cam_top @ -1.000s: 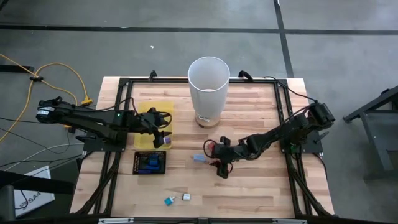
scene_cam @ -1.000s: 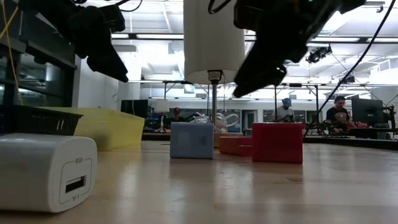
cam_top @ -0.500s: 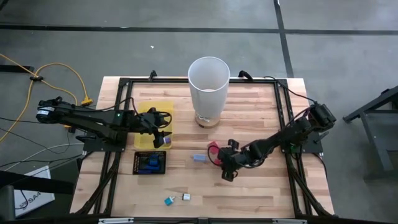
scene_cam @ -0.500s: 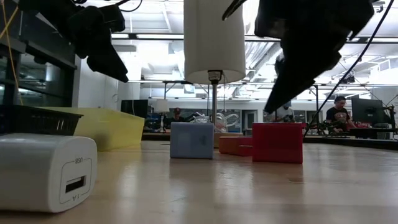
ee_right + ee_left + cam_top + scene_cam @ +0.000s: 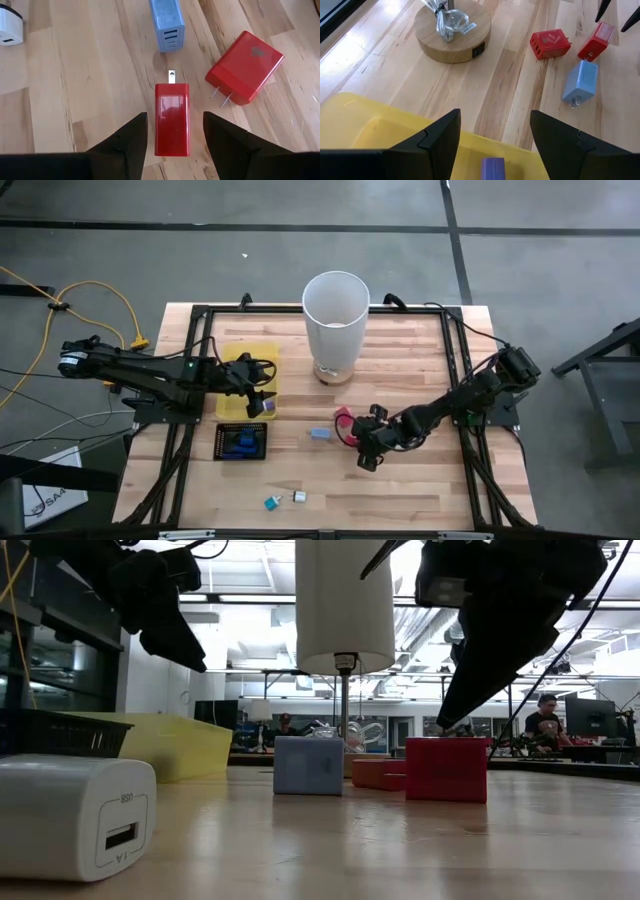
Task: Pick & Place Office items
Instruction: Put the bottom red charger into the yellow bin
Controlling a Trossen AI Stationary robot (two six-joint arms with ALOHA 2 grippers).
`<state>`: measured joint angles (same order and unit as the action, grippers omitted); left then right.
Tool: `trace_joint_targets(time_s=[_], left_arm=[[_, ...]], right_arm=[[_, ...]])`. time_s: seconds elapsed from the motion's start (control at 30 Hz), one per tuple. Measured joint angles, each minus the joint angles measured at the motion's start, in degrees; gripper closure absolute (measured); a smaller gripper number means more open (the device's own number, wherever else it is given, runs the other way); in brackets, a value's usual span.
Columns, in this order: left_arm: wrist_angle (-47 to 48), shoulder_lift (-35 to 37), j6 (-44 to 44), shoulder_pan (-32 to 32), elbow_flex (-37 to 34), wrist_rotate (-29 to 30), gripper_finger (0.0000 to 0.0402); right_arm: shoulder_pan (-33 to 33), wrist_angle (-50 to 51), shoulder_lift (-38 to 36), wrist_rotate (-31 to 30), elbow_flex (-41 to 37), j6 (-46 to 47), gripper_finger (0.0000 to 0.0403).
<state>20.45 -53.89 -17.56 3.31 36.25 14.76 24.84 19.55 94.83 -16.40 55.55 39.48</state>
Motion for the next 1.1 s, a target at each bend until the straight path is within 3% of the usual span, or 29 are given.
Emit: trace_joint_targets(time_s=[0.47, 0.83, 1.1], left_arm=[[0.0, 0.0, 0.0, 0.0, 0.0, 0.0, 0.017], [-0.3, 0.0, 0.0, 0.0, 0.0, 0.0, 0.017], [-0.3, 0.0, 0.0, 0.0, 0.0, 0.0, 0.017]], right_arm=[[1.5, -2.0, 6.0, -0.2, 0.0, 2.4, 0.0226], [1.5, -1.8, 5.7, 0.1, 0.0, 1.3, 0.0291], [1.5, -1.8, 5.7, 0.2, 0.0, 1.0, 0.0285]])
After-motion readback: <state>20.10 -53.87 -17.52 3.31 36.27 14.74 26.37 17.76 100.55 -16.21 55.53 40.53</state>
